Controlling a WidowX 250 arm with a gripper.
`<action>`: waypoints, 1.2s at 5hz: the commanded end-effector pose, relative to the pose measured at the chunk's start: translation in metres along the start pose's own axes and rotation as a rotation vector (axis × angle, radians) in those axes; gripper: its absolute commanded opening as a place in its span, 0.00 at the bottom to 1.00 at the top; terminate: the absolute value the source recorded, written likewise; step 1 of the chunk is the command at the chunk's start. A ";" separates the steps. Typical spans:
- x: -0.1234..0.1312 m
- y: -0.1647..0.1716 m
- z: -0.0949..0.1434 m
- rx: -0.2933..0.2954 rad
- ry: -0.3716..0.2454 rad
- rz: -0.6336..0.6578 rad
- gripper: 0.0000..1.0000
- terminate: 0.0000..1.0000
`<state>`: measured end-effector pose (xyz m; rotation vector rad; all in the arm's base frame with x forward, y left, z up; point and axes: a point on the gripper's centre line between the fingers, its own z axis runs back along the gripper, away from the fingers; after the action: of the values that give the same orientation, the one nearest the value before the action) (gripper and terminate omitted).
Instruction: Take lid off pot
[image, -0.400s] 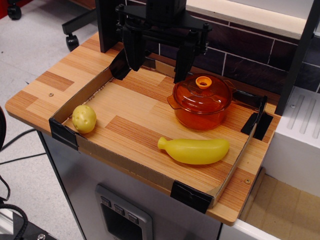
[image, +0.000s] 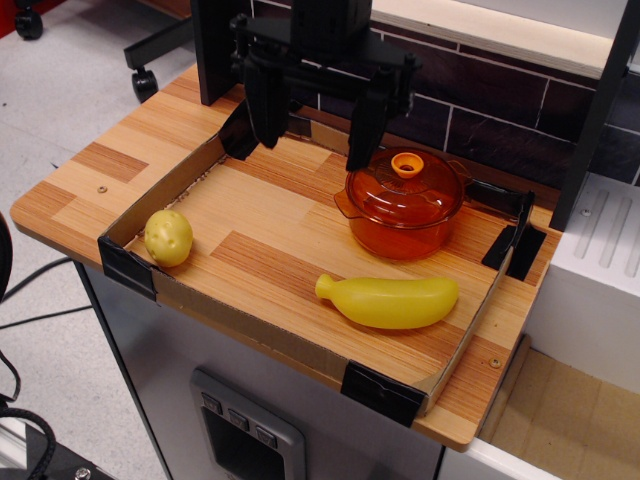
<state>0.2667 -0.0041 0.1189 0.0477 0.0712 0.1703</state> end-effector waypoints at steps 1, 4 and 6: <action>0.032 -0.025 -0.005 -0.045 -0.042 0.023 1.00 0.00; 0.066 -0.045 -0.022 -0.054 -0.047 0.078 1.00 0.00; 0.077 -0.049 -0.032 -0.056 -0.063 0.099 1.00 0.00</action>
<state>0.3394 -0.0355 0.0618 0.0120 0.0620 0.2666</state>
